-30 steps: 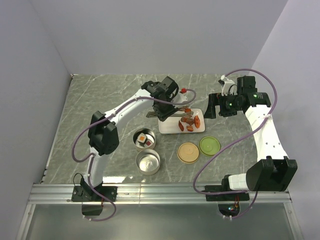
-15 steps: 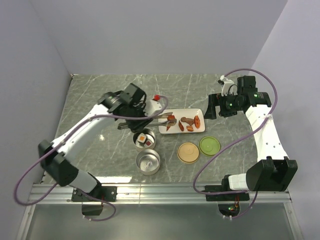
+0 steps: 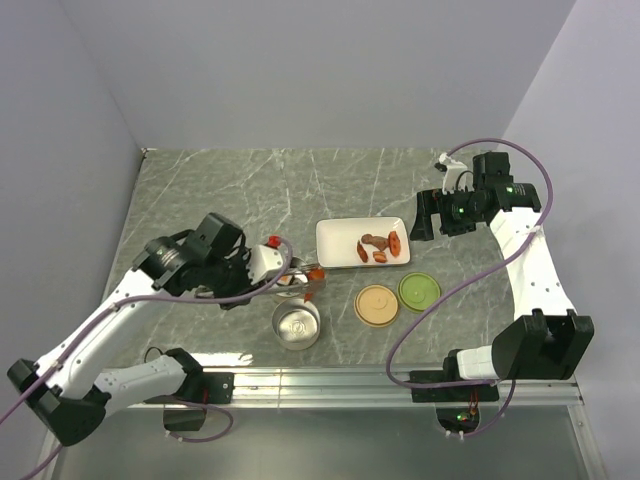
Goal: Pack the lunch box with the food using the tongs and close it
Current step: Place the food into the lunch box
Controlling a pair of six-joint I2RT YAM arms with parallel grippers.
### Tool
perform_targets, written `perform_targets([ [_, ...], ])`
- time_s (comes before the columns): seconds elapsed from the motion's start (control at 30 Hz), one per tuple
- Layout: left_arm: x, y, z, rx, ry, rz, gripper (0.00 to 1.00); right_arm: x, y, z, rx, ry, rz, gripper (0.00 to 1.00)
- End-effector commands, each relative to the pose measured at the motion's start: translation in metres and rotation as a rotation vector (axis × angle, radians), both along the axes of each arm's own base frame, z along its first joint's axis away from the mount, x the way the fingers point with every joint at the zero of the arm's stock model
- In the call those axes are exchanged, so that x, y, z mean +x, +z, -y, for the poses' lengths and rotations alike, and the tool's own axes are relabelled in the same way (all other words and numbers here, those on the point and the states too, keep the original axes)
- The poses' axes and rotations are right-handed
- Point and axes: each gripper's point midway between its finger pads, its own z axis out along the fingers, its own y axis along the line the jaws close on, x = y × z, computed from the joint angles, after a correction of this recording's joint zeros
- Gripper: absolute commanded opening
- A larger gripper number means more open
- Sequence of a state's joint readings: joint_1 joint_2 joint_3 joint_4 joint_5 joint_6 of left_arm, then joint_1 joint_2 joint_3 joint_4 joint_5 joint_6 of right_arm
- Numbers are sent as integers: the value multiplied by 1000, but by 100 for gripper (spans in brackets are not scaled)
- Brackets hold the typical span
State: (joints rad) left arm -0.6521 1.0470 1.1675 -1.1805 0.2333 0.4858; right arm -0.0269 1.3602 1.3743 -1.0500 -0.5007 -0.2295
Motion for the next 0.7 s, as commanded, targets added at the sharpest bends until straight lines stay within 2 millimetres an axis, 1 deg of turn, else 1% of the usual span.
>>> perform_targets([
  [0.0,-16,-6,-9,-3,-36,-6,40,6,10,5,-17,-6,34,100],
  [0.1,-22,-16,-19,36,-40,-17,41,7,9,5,-17,-6,31,100],
  [0.27,-26,-25,-25,64,-45,-27,43,6,8,5,-17,-5,28,100],
  [0.43,-32,-41,-33,115,-67,-61,45,5,6,6,-24,-4,27,100],
  [0.53,-32,-43,-36,130,-68,-63,49,5,5,5,-21,-4,26,100],
  [0.67,-31,-40,-34,124,-67,-60,53,6,6,4,-14,-3,24,100],
])
